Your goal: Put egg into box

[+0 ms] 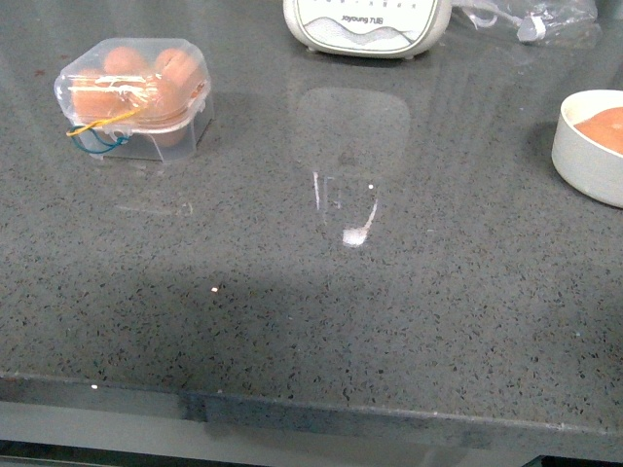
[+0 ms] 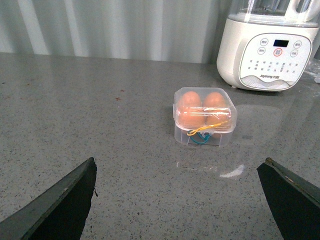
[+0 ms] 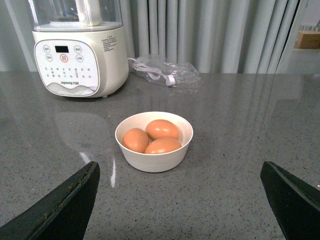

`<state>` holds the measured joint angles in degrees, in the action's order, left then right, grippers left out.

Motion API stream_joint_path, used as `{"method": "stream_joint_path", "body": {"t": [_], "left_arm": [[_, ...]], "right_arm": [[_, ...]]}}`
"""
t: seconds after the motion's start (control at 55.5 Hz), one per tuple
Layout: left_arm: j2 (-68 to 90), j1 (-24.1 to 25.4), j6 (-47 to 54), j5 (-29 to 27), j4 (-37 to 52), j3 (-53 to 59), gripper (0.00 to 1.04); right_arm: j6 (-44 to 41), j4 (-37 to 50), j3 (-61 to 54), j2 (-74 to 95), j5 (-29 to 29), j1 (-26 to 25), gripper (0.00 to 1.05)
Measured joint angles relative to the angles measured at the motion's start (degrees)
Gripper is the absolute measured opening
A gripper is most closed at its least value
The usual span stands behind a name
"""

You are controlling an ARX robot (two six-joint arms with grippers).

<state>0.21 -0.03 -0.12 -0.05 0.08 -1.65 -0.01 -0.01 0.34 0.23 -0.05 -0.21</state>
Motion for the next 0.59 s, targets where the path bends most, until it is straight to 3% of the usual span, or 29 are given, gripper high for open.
{"method": "stream_joint_path", "body": {"t": [0.594], "left_arm": [[0.00,0.02,0.00,0.02,0.00,0.00,0.98]], "right_arm": [[0.00,0.00,0.00,0.00,0.00,0.00,0.97]]}}
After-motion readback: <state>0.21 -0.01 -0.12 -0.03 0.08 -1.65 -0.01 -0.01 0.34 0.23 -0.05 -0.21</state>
